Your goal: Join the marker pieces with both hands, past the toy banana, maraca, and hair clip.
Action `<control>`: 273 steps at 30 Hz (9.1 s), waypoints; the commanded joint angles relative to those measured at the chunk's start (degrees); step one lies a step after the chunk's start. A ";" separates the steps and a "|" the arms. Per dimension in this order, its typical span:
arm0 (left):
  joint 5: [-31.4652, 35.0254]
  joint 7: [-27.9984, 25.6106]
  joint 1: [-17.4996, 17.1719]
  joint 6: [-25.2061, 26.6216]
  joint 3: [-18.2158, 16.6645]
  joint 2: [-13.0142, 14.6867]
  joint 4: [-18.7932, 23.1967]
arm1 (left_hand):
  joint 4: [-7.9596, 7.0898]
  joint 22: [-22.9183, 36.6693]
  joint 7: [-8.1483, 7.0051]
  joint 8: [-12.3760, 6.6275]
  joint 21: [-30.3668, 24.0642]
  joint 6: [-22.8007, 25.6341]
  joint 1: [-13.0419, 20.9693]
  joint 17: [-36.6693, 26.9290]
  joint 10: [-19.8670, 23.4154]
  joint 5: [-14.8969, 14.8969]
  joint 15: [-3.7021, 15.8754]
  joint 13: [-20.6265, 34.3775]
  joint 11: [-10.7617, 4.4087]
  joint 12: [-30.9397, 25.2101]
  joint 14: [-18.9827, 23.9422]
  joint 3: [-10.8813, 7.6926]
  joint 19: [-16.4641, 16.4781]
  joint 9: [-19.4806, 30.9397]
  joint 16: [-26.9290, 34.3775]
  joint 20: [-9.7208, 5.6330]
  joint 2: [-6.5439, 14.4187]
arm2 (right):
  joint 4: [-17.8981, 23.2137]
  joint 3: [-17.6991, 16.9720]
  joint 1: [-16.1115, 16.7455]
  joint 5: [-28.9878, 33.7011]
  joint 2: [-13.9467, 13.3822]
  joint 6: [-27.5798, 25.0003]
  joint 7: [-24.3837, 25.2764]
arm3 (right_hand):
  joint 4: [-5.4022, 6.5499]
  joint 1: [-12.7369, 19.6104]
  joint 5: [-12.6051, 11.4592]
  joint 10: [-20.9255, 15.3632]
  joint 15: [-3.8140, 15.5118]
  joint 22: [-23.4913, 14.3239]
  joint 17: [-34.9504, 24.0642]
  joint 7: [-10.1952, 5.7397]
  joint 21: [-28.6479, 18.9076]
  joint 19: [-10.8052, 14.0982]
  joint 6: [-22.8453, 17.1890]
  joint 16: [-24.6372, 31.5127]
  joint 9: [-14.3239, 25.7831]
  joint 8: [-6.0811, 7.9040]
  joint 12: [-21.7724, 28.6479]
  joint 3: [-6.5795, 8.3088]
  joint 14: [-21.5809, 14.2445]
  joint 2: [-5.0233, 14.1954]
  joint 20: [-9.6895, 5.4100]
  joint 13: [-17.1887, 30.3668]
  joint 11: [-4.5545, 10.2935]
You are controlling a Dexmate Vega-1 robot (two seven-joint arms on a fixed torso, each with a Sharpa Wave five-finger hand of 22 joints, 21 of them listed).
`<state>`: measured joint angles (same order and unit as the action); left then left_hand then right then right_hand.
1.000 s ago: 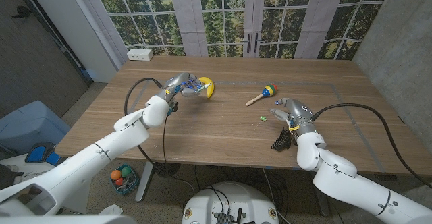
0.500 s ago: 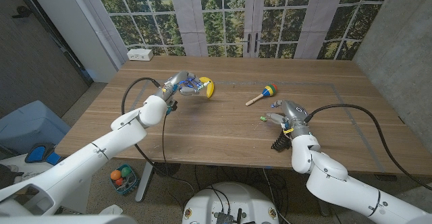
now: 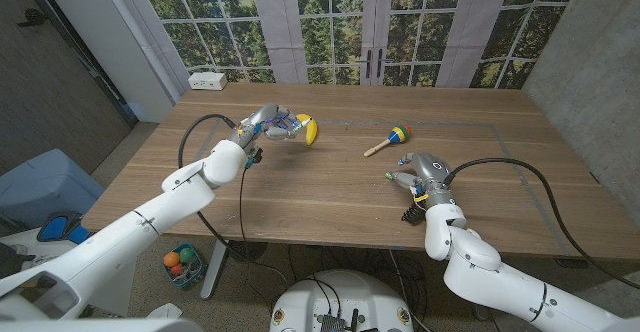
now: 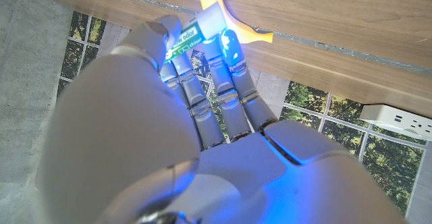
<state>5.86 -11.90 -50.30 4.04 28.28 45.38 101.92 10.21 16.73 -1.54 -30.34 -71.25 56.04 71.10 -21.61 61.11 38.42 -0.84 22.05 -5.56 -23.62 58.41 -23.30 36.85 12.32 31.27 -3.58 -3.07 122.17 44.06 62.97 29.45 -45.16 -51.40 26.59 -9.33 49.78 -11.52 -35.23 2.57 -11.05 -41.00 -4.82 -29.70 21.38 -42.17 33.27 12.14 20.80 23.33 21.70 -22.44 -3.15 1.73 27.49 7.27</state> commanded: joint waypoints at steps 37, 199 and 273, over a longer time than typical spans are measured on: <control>-3.66 2.14 0.65 -0.94 -0.23 0.42 -0.23 | -1.64 -1.69 0.27 -0.44 -2.50 1.06 -1.18 -23.70 6.49 1.76 14.25 17.38 -5.38 1.29 10.91 -3.29 -0.90 9.76 -0.68 -5.89 0.51 | -11.89 -0.44 -0.89 0.29 4.74 9.64 5.14 | -0.43 10.06 0.14 -7.42 10.26 -0.60 -5.24 -0.53 -3.64 2.91 -17.69 2.99 0.23 8.32 5.96 1.46 -7.28 6.30 -4.32 6.01 3.94; -0.41 14.38 15.04 -7.26 9.76 -7.48 -11.50 | -1.53 -6.05 0.13 -0.25 -8.88 1.28 -2.55 -26.99 8.59 3.42 14.32 20.32 -5.17 6.22 12.84 -6.93 -3.45 9.99 -5.33 -5.97 -0.75 | -19.24 -3.42 -15.10 24.53 2.05 42.57 3.72 | 0.18 12.77 1.08 -11.11 10.43 -0.29 -8.16 -2.24 -8.41 2.65 -19.52 -1.60 -0.64 8.80 7.28 0.19 -12.07 5.99 -5.22 10.12 4.25; -1.60 12.93 15.28 -10.88 9.91 -9.78 -14.02 | -1.42 -6.15 0.24 0.31 -10.10 1.49 -2.86 -27.95 9.42 3.22 14.35 21.63 -4.98 8.26 13.60 -8.21 -3.99 10.12 -7.36 -5.84 -1.12 | -24.60 -1.95 -18.16 20.73 4.80 48.63 5.44 | 0.26 13.08 0.81 -12.05 10.30 -0.10 -11.61 -2.66 -10.08 2.19 -21.30 -2.27 -0.89 8.20 10.76 -0.84 -14.16 5.65 -5.27 15.30 4.33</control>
<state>4.84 1.99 -34.17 -5.99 38.92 35.40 87.40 13.37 10.41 -1.14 -29.89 -81.01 56.83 68.83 -49.66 64.07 41.56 -1.44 43.54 -4.82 -15.50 60.19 -26.45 32.87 22.20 24.34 -3.06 -5.34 98.11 42.65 44.45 51.44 -40.62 -2.61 32.48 -9.25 61.63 -10.36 -47.38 3.38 -11.20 -52.44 -5.05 -39.45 23.72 -60.19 31.05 10.95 28.60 33.71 20.86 -36.15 1.00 -2.66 42.60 11.44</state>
